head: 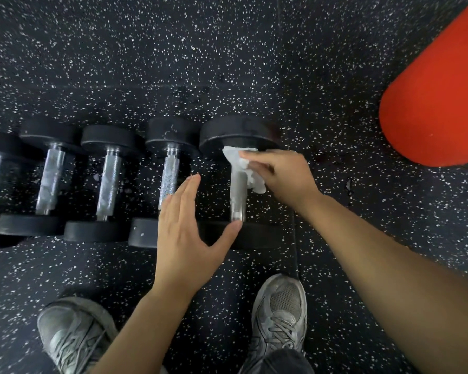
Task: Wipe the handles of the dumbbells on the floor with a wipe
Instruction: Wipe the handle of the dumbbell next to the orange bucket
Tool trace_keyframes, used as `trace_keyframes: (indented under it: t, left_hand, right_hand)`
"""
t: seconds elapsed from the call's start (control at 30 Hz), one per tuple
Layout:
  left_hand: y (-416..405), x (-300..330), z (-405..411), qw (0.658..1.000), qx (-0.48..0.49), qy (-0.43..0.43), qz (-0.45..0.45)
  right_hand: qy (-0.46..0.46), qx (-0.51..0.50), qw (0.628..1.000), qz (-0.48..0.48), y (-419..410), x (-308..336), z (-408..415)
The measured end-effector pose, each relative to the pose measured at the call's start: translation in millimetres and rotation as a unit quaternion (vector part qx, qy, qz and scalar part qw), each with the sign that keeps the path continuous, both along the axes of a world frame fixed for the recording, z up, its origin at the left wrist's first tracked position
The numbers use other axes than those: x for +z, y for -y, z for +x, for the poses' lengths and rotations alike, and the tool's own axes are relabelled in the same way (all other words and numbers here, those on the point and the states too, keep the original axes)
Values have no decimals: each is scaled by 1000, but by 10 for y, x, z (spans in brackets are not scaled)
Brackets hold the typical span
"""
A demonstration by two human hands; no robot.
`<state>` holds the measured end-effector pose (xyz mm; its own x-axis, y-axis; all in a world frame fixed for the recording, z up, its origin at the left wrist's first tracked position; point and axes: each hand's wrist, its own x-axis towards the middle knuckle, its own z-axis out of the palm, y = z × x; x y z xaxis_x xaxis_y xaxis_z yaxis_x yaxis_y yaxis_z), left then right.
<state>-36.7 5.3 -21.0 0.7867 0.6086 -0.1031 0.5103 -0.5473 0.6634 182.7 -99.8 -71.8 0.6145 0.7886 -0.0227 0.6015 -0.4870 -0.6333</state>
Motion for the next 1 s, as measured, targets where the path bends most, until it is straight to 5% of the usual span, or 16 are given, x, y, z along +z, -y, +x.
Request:
trace_keyframes:
  t: [0.07, 0.27, 0.5, 0.73, 1.0]
  left_hand:
    - [-2, -2, 4, 1000, 1, -2, 0]
    - [-71, -70, -82, 1000, -5, -3, -22]
    - [51, -72, 84, 999, -7, -3, -46]
    - [302, -70, 298, 998, -22, -10, -59]
    - [262, -177, 52, 998, -30, -11, -45]
  right_hand:
    - [-15, 4, 1000, 6, -4, -43, -44]
    - [-134, 219, 959, -119, 167, 88, -188]
    - [35, 65, 996, -54, -24, 159, 36]
    - [-92, 224, 954, -175, 272, 236, -94]
    - [19, 52, 994, -99, 227, 219, 158]
